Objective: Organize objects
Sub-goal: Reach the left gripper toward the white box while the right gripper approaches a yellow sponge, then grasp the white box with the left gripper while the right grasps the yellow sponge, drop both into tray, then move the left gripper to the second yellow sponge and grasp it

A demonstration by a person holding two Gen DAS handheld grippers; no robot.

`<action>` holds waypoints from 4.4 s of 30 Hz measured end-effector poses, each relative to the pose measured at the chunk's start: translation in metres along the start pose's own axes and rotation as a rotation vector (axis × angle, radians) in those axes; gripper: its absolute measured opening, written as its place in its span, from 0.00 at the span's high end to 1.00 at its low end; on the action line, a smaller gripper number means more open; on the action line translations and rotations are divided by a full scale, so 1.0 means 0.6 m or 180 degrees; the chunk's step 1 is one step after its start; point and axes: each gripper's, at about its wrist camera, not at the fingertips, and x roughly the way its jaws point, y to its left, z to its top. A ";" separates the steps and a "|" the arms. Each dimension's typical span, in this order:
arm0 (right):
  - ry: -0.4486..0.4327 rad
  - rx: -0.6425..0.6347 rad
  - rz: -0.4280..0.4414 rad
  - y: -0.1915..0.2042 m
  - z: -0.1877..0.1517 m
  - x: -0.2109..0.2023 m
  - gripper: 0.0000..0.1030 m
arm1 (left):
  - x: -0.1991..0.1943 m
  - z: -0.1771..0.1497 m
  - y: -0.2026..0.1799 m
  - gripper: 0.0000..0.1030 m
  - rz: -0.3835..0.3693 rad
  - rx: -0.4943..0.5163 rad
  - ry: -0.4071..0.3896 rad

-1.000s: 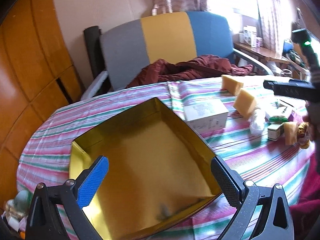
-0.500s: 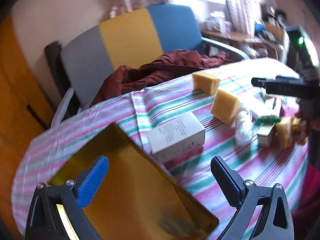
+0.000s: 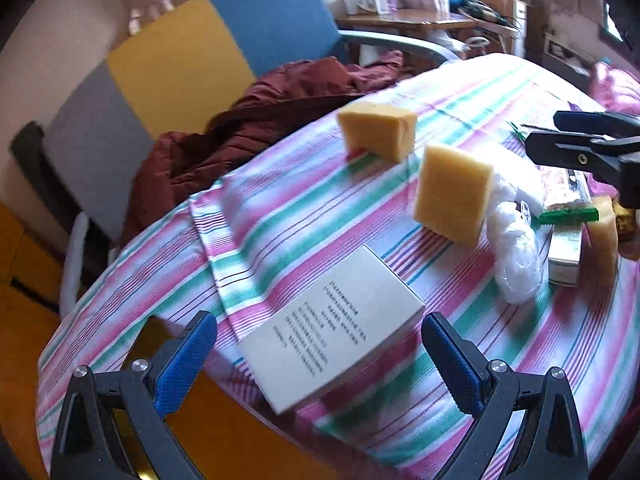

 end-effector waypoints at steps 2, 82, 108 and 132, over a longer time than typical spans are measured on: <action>0.0045 -0.0011 0.0085 0.004 -0.002 0.006 0.03 | 0.015 0.003 0.004 0.00 -0.0094 0.0030 0.0040; 0.0171 -0.1369 0.0537 0.380 -0.172 -0.122 0.28 | -0.307 -0.378 0.078 0.09 0.1073 -0.2274 -0.0389; 0.0268 -0.0942 0.0034 0.230 -0.170 -0.116 0.28 | -0.277 -0.309 -0.008 0.09 0.0629 -0.1787 -0.0404; 0.0295 0.1067 -0.0506 -0.203 -0.091 -0.126 0.28 | -0.213 -0.147 -0.155 0.13 -0.0378 -0.0925 -0.0477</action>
